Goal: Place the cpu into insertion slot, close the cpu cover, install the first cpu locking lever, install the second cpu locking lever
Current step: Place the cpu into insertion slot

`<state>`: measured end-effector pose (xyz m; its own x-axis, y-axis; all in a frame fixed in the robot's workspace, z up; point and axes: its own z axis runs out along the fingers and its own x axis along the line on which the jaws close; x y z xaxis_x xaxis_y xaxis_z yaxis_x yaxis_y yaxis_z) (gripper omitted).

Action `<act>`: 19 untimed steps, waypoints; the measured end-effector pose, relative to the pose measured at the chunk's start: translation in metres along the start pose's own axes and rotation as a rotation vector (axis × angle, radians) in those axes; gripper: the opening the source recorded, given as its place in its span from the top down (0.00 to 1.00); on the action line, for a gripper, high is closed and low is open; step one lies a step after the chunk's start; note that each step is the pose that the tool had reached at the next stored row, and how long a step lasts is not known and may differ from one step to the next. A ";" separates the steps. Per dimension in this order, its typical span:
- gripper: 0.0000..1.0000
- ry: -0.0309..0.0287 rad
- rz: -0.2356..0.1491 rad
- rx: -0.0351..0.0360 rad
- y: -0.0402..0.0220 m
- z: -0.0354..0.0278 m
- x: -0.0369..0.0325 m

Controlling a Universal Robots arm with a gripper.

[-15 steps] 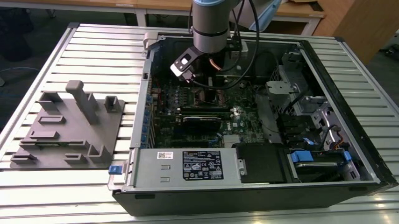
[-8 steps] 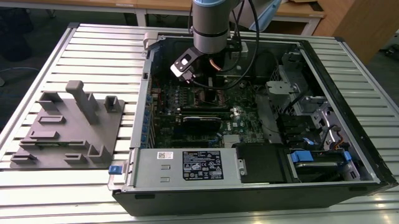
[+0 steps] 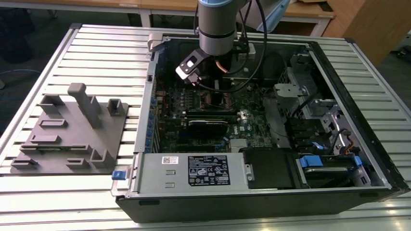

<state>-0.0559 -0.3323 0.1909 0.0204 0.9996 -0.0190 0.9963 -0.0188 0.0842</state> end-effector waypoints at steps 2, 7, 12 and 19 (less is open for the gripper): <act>0.46 0.0001 0.000 0.0000 0.0000 0.0001 0.0000; 0.46 0.0001 0.000 0.0000 0.0000 0.0001 0.0000; 0.46 0.0001 0.000 0.0000 0.0000 0.0002 0.0000; 0.46 0.0025 0.000 -0.0002 0.0002 -0.0026 0.0000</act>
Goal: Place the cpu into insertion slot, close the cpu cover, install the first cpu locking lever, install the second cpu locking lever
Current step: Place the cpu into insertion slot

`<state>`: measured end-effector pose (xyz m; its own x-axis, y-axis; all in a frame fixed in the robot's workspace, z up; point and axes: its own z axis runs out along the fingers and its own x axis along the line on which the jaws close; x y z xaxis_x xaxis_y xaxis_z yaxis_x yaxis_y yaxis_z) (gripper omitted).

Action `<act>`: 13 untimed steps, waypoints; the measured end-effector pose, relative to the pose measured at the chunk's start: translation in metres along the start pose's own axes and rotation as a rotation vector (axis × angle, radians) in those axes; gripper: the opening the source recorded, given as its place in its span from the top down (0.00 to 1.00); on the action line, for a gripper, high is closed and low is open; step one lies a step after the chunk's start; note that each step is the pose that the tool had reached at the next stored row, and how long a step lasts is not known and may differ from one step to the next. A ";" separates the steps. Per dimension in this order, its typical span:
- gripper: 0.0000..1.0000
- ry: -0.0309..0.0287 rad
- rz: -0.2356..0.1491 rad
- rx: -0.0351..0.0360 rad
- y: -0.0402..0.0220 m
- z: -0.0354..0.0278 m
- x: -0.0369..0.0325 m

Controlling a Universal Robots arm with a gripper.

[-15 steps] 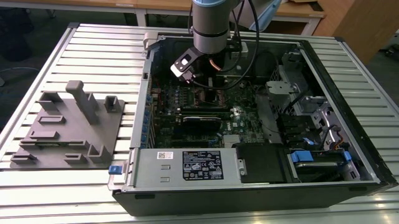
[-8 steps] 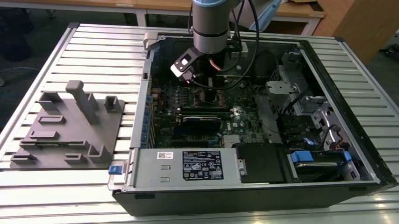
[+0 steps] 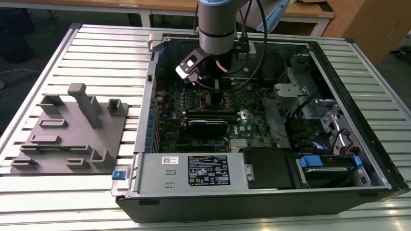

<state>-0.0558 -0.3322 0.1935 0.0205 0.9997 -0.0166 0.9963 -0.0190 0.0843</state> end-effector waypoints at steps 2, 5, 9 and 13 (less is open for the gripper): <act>0.46 0.0042 0.000 0.0003 0.0000 -0.0001 -0.0001; 0.46 0.0088 0.001 0.0003 0.0000 0.0001 0.0000; 0.46 0.0090 0.001 0.0003 -0.0001 0.0004 -0.0001; 0.46 0.0089 0.001 0.0004 -0.0001 0.0008 -0.0005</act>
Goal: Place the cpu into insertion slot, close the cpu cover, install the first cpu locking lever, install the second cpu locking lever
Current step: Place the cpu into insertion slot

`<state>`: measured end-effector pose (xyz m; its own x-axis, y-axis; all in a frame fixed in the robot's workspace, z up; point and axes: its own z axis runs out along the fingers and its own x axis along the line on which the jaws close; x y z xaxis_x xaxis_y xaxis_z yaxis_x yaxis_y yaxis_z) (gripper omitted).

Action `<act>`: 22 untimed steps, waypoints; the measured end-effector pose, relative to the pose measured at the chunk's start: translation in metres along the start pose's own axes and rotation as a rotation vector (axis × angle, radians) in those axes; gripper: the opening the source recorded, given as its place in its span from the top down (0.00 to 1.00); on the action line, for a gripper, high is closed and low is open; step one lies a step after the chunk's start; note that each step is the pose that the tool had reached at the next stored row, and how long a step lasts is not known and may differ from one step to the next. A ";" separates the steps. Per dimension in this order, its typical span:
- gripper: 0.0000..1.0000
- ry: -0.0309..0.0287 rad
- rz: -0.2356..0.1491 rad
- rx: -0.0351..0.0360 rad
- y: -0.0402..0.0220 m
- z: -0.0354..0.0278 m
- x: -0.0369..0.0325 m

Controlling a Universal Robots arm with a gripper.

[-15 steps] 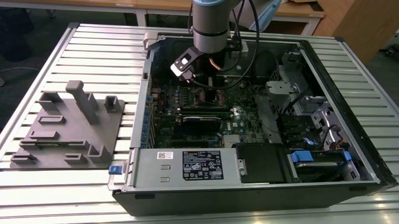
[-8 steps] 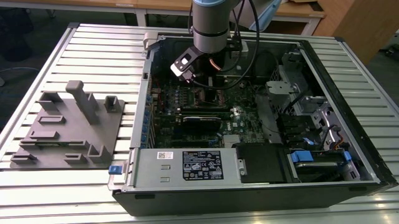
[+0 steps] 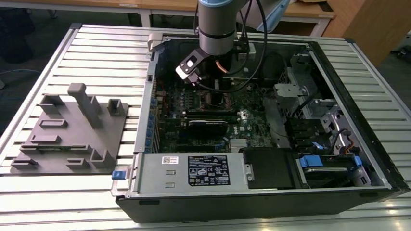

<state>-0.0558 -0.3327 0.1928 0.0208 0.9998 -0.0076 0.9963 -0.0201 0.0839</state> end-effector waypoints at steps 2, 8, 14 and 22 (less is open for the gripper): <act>0.46 -0.0002 0.000 0.0000 0.0000 0.0000 0.0000; 0.46 -0.0001 0.000 0.0000 0.0000 0.0003 0.0000; 0.46 -0.0001 0.000 0.0000 0.0000 0.0009 0.0000; 0.46 -0.0006 0.000 0.0003 -0.0001 0.0027 -0.0001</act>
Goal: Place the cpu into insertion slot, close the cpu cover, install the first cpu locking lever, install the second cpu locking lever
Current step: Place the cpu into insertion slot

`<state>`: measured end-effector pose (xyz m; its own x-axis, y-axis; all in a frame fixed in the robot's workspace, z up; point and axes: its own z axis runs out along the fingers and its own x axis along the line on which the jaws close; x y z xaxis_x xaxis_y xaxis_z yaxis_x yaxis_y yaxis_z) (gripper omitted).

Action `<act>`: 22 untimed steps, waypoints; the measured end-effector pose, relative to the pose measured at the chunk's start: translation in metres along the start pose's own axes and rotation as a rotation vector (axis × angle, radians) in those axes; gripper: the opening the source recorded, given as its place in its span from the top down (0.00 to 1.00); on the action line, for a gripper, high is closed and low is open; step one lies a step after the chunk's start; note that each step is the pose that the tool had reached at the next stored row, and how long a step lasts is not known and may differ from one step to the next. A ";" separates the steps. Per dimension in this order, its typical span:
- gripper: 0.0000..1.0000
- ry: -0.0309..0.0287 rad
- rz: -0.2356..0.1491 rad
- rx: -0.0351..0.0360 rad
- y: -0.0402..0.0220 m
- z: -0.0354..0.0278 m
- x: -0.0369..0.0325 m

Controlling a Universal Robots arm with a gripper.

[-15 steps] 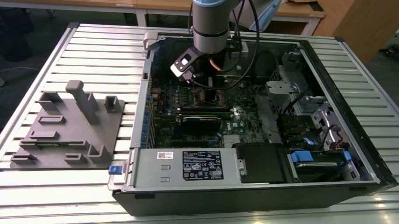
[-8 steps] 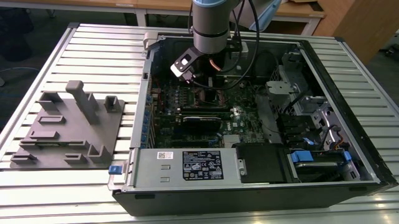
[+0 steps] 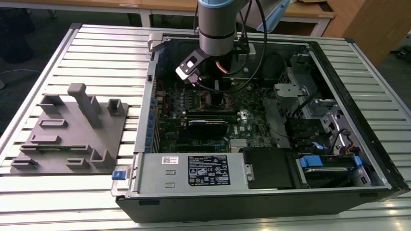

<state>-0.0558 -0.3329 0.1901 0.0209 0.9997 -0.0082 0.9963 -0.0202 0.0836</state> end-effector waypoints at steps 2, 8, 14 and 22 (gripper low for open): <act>0.46 0.0005 0.000 -0.0003 0.0000 0.0003 0.0001; 0.45 0.0030 0.000 -0.0014 0.0001 0.0012 0.0006; 0.39 0.0006 0.000 -0.0004 0.0000 0.0005 0.0001; 0.39 0.0008 0.000 -0.0004 0.0000 0.0005 0.0001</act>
<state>-0.0557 -0.3327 0.1896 0.0210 0.9998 -0.0075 0.9963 -0.0203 0.0840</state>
